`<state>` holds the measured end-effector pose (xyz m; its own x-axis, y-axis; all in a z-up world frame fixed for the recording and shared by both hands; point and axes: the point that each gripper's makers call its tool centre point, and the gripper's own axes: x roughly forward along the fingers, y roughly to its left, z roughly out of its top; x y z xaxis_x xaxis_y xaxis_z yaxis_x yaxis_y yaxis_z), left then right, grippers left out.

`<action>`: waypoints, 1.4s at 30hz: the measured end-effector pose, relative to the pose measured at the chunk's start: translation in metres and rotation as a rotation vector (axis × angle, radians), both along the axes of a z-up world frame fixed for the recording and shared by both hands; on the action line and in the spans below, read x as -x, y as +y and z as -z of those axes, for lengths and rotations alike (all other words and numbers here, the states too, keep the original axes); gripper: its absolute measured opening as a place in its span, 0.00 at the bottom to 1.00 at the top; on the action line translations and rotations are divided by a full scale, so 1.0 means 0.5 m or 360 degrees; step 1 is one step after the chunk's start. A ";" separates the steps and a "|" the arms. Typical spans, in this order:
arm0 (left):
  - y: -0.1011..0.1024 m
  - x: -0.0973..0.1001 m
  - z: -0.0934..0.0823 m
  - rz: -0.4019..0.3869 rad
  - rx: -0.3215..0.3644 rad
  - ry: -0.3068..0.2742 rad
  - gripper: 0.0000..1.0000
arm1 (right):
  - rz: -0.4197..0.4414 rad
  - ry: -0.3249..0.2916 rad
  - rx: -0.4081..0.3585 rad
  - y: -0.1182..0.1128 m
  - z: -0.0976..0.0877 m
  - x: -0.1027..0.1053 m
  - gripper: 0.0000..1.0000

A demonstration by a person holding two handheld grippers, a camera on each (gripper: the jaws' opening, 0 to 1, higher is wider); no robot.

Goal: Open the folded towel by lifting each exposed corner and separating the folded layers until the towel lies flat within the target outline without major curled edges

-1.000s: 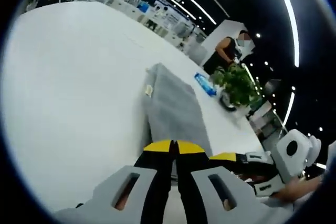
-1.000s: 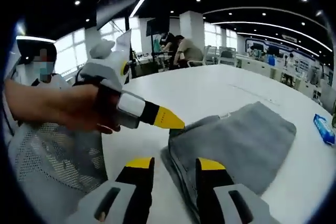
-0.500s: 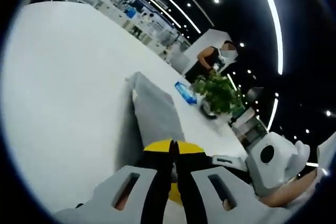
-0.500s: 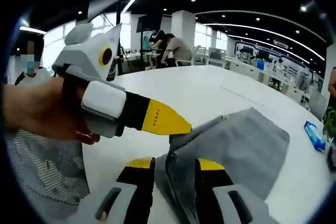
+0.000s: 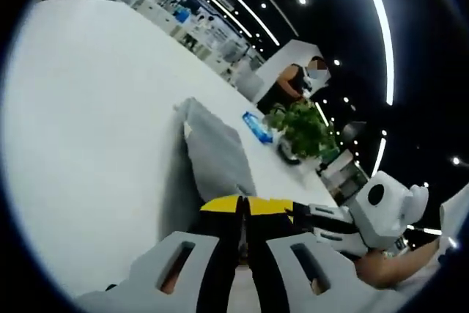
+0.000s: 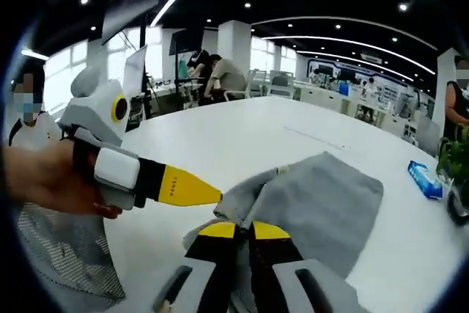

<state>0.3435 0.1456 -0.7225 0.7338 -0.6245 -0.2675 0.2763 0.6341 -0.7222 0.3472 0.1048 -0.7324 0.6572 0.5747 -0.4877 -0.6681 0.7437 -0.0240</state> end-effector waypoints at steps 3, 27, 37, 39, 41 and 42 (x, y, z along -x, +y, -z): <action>0.002 -0.001 0.012 0.0003 -0.0105 -0.0029 0.00 | 0.0076 0.0024 0.0013 -0.043 -0.004 -0.015 0.02; -0.018 0.029 0.117 0.0252 -0.0722 -0.0017 0.15 | 0.0502 0.0244 -0.0108 -0.278 -0.019 -0.011 0.02; -0.021 0.048 0.153 0.0388 -0.0971 -0.0018 0.12 | 0.0656 0.0282 -0.0109 -0.370 0.003 0.004 0.02; -0.019 0.048 0.154 0.0378 -0.0951 -0.0009 0.12 | 0.0685 0.0278 -0.0098 -0.387 0.007 0.009 0.02; -0.016 0.047 0.154 0.0358 -0.0918 0.0016 0.11 | 0.0709 0.0281 -0.0097 -0.400 0.011 0.014 0.02; -0.015 0.047 0.154 0.0352 -0.0912 0.0025 0.11 | 0.0723 0.0288 -0.0096 -0.405 0.014 0.016 0.02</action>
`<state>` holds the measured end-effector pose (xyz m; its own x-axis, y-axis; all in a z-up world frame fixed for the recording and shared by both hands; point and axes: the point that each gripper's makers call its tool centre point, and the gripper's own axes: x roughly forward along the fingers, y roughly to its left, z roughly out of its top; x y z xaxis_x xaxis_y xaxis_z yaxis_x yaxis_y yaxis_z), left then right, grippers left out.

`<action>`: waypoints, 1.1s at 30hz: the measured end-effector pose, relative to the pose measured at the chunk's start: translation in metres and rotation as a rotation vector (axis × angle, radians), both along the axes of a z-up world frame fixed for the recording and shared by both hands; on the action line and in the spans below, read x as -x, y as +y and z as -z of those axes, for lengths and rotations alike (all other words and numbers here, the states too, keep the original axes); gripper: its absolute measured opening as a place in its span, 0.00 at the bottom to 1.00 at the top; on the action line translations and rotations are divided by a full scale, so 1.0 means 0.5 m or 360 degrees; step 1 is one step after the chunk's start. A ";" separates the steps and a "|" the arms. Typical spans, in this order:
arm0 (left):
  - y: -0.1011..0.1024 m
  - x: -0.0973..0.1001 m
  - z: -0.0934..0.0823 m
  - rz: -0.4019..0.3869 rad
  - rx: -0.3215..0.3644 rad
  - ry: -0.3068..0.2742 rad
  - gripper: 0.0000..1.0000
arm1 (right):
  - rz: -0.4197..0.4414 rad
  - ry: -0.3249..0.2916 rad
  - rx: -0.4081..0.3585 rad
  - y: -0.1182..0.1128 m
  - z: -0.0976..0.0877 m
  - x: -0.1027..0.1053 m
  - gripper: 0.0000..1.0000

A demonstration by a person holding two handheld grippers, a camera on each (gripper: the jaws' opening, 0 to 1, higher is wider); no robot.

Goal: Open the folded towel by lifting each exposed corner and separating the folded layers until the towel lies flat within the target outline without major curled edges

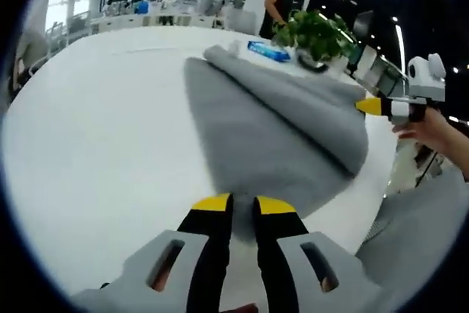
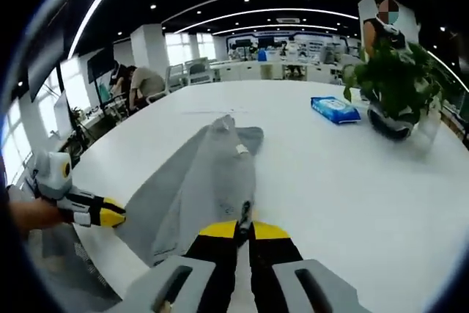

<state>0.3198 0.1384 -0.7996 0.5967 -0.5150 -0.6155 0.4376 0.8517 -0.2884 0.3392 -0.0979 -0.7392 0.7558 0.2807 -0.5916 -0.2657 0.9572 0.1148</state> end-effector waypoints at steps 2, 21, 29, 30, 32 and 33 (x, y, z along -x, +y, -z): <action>0.001 0.002 0.000 -0.0012 0.0007 0.0012 0.11 | 0.0024 0.0017 0.0004 -0.010 0.006 0.005 0.02; 0.022 0.008 0.007 -0.0045 -0.0087 0.0016 0.10 | 0.0220 0.0149 0.0074 -0.114 0.073 0.111 0.02; 0.024 0.011 0.008 -0.0056 -0.0096 0.0027 0.10 | 0.0254 0.0170 0.0069 -0.126 0.083 0.141 0.02; 0.025 0.011 0.008 -0.0062 -0.0093 0.0032 0.10 | 0.0260 0.0170 0.0068 -0.127 0.083 0.145 0.02; 0.026 0.013 0.008 -0.0079 -0.0076 0.0055 0.10 | 0.0280 0.0178 0.0051 -0.128 0.086 0.154 0.02; 0.028 0.015 0.008 -0.0083 -0.0076 0.0062 0.10 | 0.0285 0.0181 0.0047 -0.129 0.087 0.158 0.02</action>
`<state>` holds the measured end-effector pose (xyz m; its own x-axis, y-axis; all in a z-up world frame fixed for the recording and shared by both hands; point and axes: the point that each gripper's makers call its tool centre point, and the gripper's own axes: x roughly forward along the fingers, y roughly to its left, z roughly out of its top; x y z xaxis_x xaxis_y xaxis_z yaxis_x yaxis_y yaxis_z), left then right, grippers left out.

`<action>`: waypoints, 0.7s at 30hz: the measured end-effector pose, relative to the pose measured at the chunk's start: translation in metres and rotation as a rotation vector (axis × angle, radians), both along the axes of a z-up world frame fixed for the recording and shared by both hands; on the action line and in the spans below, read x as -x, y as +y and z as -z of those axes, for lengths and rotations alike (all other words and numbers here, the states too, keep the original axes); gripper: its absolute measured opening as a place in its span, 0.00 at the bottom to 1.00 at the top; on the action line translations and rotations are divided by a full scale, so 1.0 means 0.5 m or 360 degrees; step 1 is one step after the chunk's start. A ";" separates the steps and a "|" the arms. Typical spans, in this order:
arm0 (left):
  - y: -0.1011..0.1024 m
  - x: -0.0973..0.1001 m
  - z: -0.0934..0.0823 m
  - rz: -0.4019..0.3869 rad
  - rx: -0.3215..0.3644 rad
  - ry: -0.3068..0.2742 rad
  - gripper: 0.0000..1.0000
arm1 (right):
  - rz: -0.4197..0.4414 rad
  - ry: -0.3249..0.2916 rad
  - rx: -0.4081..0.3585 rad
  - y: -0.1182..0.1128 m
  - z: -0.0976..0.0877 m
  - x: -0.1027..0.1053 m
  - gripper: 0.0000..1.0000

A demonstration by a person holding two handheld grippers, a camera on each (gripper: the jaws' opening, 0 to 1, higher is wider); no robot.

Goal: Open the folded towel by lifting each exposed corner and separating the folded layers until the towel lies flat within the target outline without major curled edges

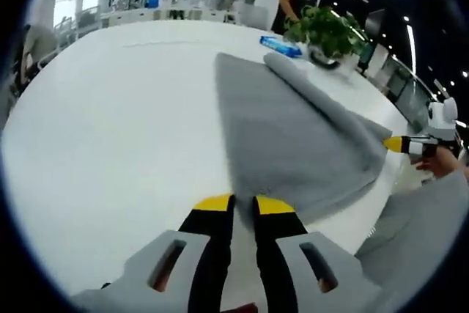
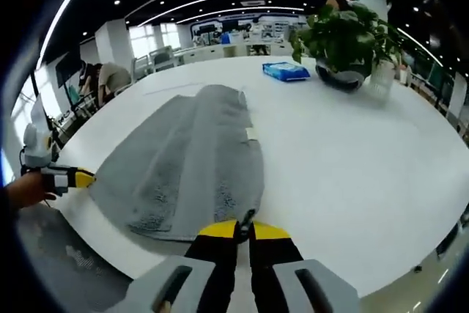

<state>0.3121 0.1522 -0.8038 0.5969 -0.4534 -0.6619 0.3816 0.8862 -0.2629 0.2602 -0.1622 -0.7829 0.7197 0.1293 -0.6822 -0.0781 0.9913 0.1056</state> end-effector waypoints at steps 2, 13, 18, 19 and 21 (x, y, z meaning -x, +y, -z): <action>0.003 0.003 0.000 -0.0002 -0.0004 0.0011 0.10 | 0.0008 0.0006 0.0003 -0.003 0.006 0.008 0.02; 0.002 0.004 -0.001 -0.0005 -0.0038 0.0028 0.11 | 0.0067 0.0015 -0.0029 -0.018 0.019 0.043 0.05; -0.011 -0.016 -0.022 0.0002 -0.0030 -0.0084 0.12 | 0.0137 -0.0012 -0.0030 -0.041 0.007 0.040 0.07; -0.013 -0.023 -0.029 0.0007 -0.0030 -0.0128 0.12 | 0.0146 -0.0024 -0.0033 -0.044 0.004 0.038 0.08; -0.025 -0.037 -0.047 0.0049 -0.0016 -0.0235 0.13 | 0.0154 -0.0051 -0.0039 -0.047 -0.004 0.031 0.09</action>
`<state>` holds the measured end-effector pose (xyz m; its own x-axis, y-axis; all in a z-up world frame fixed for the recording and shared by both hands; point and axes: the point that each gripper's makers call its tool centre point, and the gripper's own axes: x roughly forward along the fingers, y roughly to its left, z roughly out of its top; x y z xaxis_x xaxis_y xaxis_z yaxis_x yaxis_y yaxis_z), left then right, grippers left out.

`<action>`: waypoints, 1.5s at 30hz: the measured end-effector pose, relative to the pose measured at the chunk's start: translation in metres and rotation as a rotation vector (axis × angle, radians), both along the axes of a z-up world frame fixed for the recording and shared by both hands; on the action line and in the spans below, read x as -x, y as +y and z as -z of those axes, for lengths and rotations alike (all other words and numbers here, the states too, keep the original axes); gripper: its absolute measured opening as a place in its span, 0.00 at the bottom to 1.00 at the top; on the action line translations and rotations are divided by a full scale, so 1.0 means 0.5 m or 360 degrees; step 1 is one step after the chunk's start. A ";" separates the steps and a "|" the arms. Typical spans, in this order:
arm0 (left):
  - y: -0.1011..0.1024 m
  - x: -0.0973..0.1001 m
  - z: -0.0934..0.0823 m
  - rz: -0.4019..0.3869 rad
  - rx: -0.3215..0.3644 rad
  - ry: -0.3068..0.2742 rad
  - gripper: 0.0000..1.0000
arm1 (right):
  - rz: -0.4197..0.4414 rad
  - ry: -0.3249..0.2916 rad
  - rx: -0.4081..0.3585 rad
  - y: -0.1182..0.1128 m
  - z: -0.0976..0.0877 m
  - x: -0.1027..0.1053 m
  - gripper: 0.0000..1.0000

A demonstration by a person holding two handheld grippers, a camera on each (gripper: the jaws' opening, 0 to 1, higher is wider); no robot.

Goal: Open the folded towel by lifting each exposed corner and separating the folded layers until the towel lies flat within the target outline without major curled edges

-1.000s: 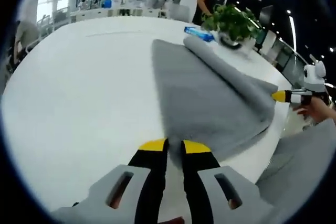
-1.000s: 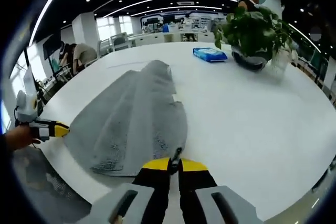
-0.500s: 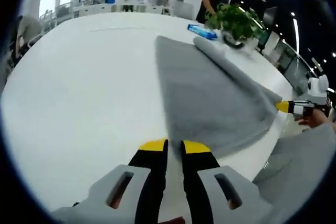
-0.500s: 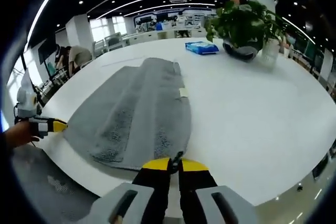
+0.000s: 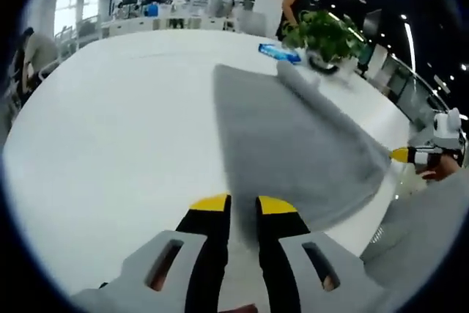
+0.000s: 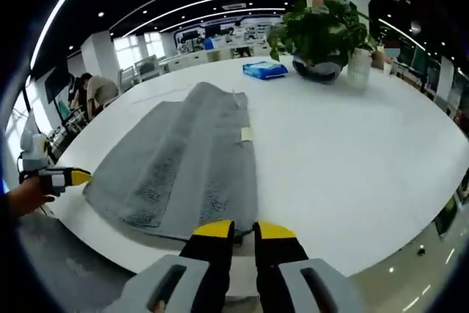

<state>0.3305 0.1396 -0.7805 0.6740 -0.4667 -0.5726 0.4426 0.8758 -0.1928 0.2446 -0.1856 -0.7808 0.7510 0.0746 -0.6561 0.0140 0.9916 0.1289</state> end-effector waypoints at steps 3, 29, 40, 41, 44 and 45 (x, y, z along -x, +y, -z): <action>-0.024 -0.011 -0.007 0.0018 0.0026 -0.0030 0.14 | -0.0038 -0.0030 0.0061 0.002 -0.007 -0.016 0.13; -0.160 -0.158 -0.001 0.0333 -0.0094 -0.0132 0.24 | -0.0507 -0.0012 0.0236 0.100 0.053 -0.201 0.20; -0.139 -0.171 0.040 0.0246 -0.0226 -0.0097 0.21 | -0.0446 0.0006 0.0255 0.096 0.050 -0.207 0.19; -0.135 -0.173 0.039 0.0221 -0.0224 -0.0092 0.21 | -0.0441 0.0002 0.0253 0.095 0.050 -0.209 0.19; -0.128 -0.176 0.039 0.0186 -0.0218 -0.0086 0.20 | -0.0427 0.0001 0.0257 0.094 0.050 -0.214 0.19; -0.123 -0.178 0.039 0.0175 -0.0219 -0.0090 0.20 | -0.0423 0.0001 0.0259 0.093 0.050 -0.217 0.19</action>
<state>0.4195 0.0779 -0.8002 0.6561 -0.4594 -0.5988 0.5441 0.8377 -0.0466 0.3530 -0.1390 -0.8059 0.7187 0.1624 -0.6761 -0.2484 0.9681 -0.0316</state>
